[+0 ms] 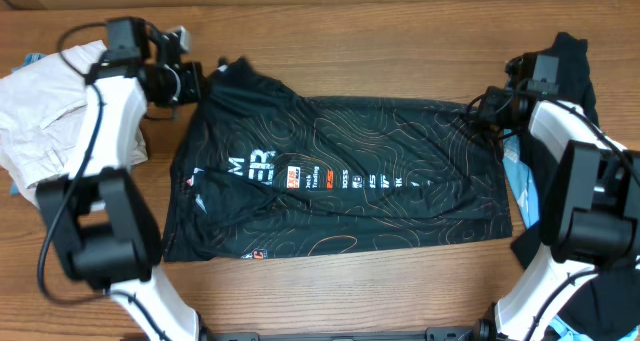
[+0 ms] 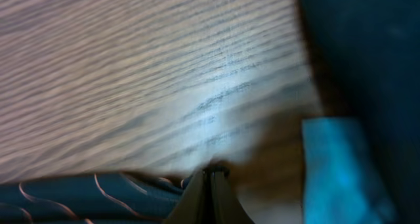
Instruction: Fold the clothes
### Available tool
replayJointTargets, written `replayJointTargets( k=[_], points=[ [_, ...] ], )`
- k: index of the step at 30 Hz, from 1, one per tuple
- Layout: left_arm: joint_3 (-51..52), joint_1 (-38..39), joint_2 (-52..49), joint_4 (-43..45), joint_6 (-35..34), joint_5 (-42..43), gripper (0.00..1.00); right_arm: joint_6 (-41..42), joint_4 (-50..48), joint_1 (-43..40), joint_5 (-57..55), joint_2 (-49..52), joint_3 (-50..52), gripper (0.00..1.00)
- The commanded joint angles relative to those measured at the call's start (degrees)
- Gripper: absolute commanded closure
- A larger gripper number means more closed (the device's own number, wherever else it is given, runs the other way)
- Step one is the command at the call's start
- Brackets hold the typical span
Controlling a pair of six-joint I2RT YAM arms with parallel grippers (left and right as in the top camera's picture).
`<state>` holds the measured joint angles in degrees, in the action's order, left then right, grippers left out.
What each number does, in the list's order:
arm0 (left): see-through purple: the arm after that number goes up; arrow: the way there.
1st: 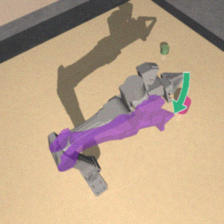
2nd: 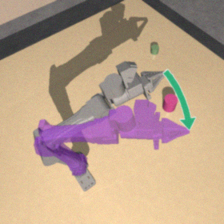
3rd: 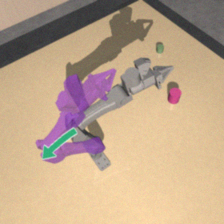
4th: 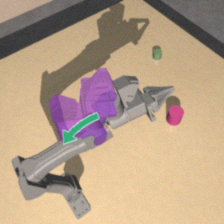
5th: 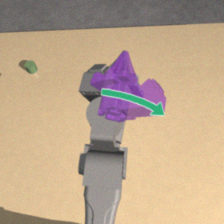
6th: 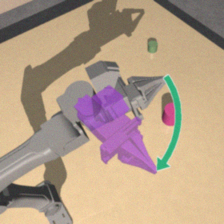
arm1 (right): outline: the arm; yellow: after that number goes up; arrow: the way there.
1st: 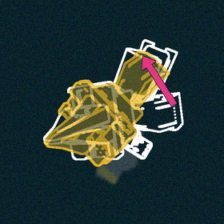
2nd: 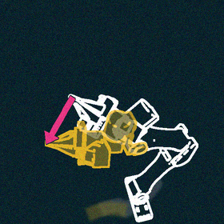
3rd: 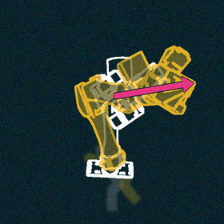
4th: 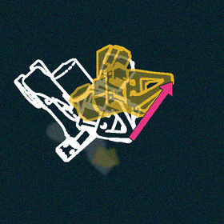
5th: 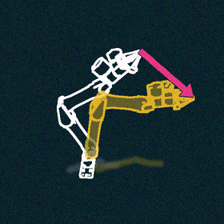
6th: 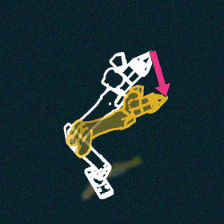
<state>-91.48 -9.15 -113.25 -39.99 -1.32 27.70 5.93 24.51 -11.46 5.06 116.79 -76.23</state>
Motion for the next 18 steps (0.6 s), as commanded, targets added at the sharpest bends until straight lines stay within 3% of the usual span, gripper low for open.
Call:
replayJointTargets(
  k=[1, 6, 18],
  points=[
    [-0.3, -0.3, 6.6, -2.6, 0.4, 1.5, 0.96, 0.2, 5.6, 0.2, -1.9, -6.8, -4.9, 0.96],
    [-0.3, -1.0, 8.2, -12.7, 0.5, -3.8, 0.96, 0.2, 18.4, 0.1, -4.9, -10.7, -7.6, 0.96],
    [-0.3, -4.0, 8.2, -27.6, 0.5, -4.0, 0.96, 2.8, 44.5, 0.0, -4.3, -12.2, -7.8, 0.96]
  ],
)
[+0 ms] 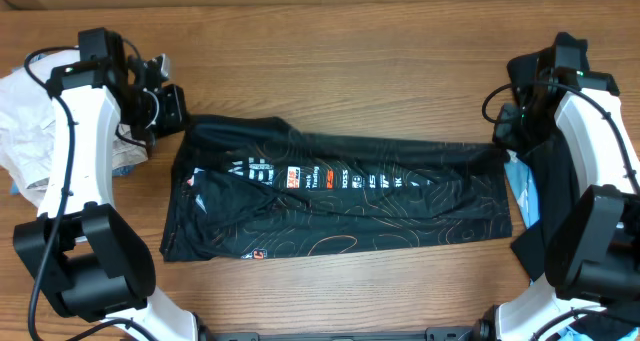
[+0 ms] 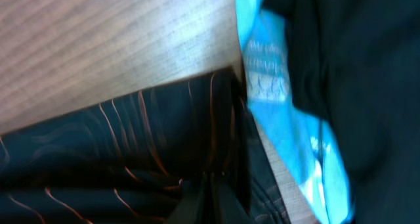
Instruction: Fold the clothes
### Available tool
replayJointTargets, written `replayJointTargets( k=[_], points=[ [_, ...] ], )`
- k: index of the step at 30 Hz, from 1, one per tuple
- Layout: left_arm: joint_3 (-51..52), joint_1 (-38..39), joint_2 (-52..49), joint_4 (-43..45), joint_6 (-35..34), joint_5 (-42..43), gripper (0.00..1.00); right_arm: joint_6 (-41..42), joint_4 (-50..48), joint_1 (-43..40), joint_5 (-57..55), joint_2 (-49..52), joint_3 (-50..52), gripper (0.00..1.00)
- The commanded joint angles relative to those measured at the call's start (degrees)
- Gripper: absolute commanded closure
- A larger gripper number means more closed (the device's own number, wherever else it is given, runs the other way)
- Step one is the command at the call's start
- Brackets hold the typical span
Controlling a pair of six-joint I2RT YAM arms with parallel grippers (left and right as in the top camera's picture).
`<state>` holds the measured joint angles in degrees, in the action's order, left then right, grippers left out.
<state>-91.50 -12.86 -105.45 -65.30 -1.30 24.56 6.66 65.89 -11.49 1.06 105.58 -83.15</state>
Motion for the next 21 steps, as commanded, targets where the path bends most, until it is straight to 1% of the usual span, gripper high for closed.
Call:
replayJointTargets(
  k=[1, 8, 13, 21],
  points=[
    [-0.2, -0.2, 0.3, -3.2, 0.5, -0.7, 0.96, 3.1, 4.5, -0.1, -0.2, -1.0, -0.9, 0.96],
    [0.7, 0.2, 0.3, -8.2, 0.4, -0.7, 0.96, 3.8, 9.7, -0.2, 0.1, -1.0, -0.9, 0.96],
    [2.6, 0.2, 0.3, -13.7, 0.5, -1.9, 0.96, 3.8, 12.1, -0.2, 0.0, -1.0, -0.9, 0.96],
    [10.8, 0.4, 0.3, -13.7, 0.4, -2.0, 0.96, 3.8, 16.1, -0.2, -1.2, -1.0, -0.8, 0.96]
  ],
)
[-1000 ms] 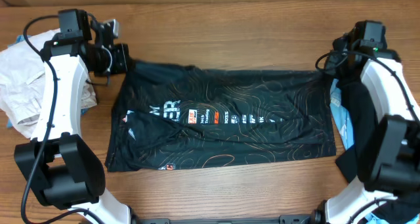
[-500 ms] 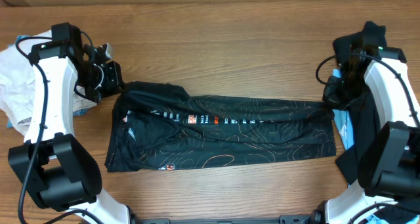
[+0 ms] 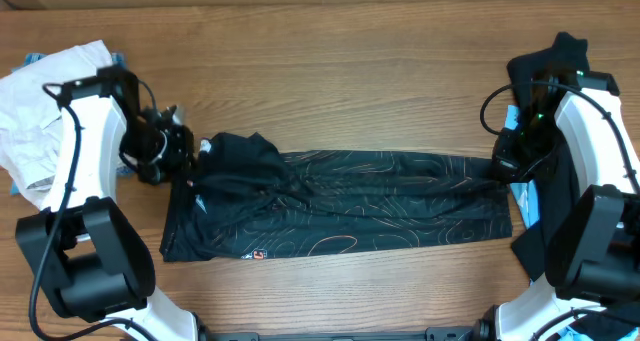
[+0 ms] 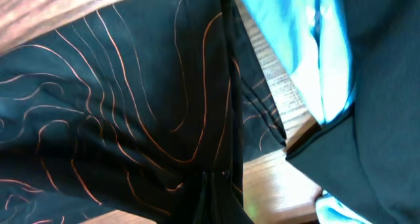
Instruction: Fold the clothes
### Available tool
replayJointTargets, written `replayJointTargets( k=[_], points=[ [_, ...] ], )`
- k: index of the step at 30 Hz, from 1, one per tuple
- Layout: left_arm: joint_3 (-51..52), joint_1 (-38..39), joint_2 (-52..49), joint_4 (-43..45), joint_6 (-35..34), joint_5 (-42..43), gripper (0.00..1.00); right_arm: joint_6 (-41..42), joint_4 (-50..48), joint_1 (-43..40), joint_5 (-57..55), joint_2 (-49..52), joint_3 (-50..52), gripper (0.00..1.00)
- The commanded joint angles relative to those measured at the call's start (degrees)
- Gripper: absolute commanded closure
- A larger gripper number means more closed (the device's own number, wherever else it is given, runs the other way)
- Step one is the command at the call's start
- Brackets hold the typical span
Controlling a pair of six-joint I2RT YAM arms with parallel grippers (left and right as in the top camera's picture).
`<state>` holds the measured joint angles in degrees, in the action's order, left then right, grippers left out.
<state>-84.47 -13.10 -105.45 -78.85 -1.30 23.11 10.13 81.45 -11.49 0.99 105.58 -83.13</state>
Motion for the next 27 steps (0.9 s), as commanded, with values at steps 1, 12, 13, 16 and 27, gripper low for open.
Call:
replayJointTargets(
  k=[1, 12, 13, 16, 27],
  points=[
    [5.9, 0.8, 0.3, 0.5, 0.5, -0.6, 0.96, 0.3, 1.1, -0.2, -1.2, -1.0, -0.8, 0.96],
    [11.2, 0.9, 0.3, 1.0, 1.2, -0.8, 0.96, -0.1, -0.1, -0.2, -2.5, -1.0, 2.2, 0.95],
    [11.4, 1.0, 0.3, 0.9, 1.2, -1.3, 0.96, -0.1, -0.1, -0.2, -2.5, -1.0, 2.2, 0.96],
    [11.4, 1.2, 0.3, 0.0, 1.2, -1.2, 0.96, -0.1, -0.1, -0.2, -2.5, -1.0, 2.2, 0.96],
    [11.4, 2.6, 0.3, -6.1, 5.4, 1.0, 0.96, -0.1, -0.6, -0.2, -2.5, -1.0, 2.2, 0.96]
  ],
)
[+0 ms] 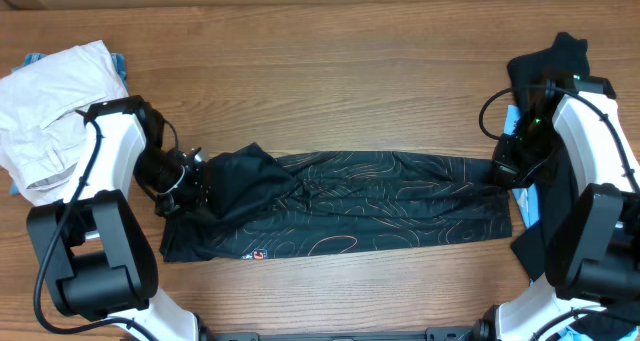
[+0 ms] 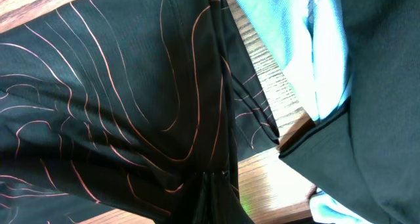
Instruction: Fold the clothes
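Note:
A black shirt (image 1: 350, 201) with thin orange contour lines lies across the wooden table, its far half folded down over its near half into a long band. My left gripper (image 1: 190, 186) is shut on the shirt's bunched left end. At the shirt's right edge my right gripper (image 1: 503, 169) is shut on the cloth. In the right wrist view the black patterned fabric (image 2: 118, 99) fills the frame and runs into my shut right gripper (image 2: 213, 178).
A crumpled white garment (image 1: 50, 91) lies at the far left. A dark pile with a light blue garment (image 1: 520, 186) sits along the right edge, close against my right arm; the blue cloth (image 2: 289, 46) shows in the wrist view. Bare wood lies behind the shirt.
Both grippers have moved a little nearer the front edge with the shirt's far edge. The left one shifted right and down, and the folded band now covers more of the near half.
The shirt lay spread out, printed side up, with both grippers shut on its far corners. Then the far edge was over the middle, hiding part of the print. Then the print was covered, and now the folded edge sits lower still.

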### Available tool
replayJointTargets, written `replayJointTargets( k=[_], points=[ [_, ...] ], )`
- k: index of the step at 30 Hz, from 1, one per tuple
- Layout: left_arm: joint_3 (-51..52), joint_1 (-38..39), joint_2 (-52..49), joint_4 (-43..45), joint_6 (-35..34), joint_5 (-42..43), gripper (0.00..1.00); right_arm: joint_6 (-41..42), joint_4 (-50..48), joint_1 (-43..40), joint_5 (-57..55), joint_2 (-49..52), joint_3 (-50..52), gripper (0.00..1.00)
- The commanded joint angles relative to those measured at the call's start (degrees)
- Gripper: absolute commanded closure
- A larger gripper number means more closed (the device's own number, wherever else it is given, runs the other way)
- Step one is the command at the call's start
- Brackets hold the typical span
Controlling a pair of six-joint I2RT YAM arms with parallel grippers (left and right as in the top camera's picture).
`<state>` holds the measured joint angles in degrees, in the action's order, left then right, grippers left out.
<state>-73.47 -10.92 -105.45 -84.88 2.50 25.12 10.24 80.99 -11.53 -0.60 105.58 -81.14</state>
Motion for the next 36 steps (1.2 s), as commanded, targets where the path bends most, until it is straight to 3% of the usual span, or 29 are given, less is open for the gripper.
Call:
replayJointTargets(
  k=[1, 6, 21, 25, 28, 33, 36],
  points=[
    [0.4, 0.4, 0.3, 0.6, -1.4, -4.2, 0.96, -0.2, -0.2, -0.1, -0.9, -1.0, 0.2, 0.96],
    [0.6, 0.4, 0.3, 1.1, -13.7, -18.8, 0.96, -0.2, -0.4, -0.1, -0.9, -1.0, 0.2, 0.96],
    [6.0, 0.6, 0.3, 3.1, -17.8, -22.2, 0.95, -0.2, -1.1, -0.1, -0.9, -1.0, 0.2, 0.95],
    [6.6, 0.6, 0.3, 3.1, -18.0, -22.4, 0.88, -0.2, -1.0, -0.1, -0.9, -1.0, 0.2, 0.95],
    [6.6, 0.6, 0.3, 3.1, -18.0, -22.4, 0.75, -0.2, -0.9, -0.1, -0.9, -1.0, 0.2, 0.94],
    [6.1, 0.6, 0.3, 3.1, -18.0, -22.3, 0.64, -0.2, -0.9, -0.1, -0.9, -1.0, 0.2, 0.91],
    [4.2, 0.6, 0.3, 3.0, -17.7, -21.5, 0.63, -0.2, -0.9, -0.1, -0.9, -1.0, 0.2, 0.91]
  ],
)
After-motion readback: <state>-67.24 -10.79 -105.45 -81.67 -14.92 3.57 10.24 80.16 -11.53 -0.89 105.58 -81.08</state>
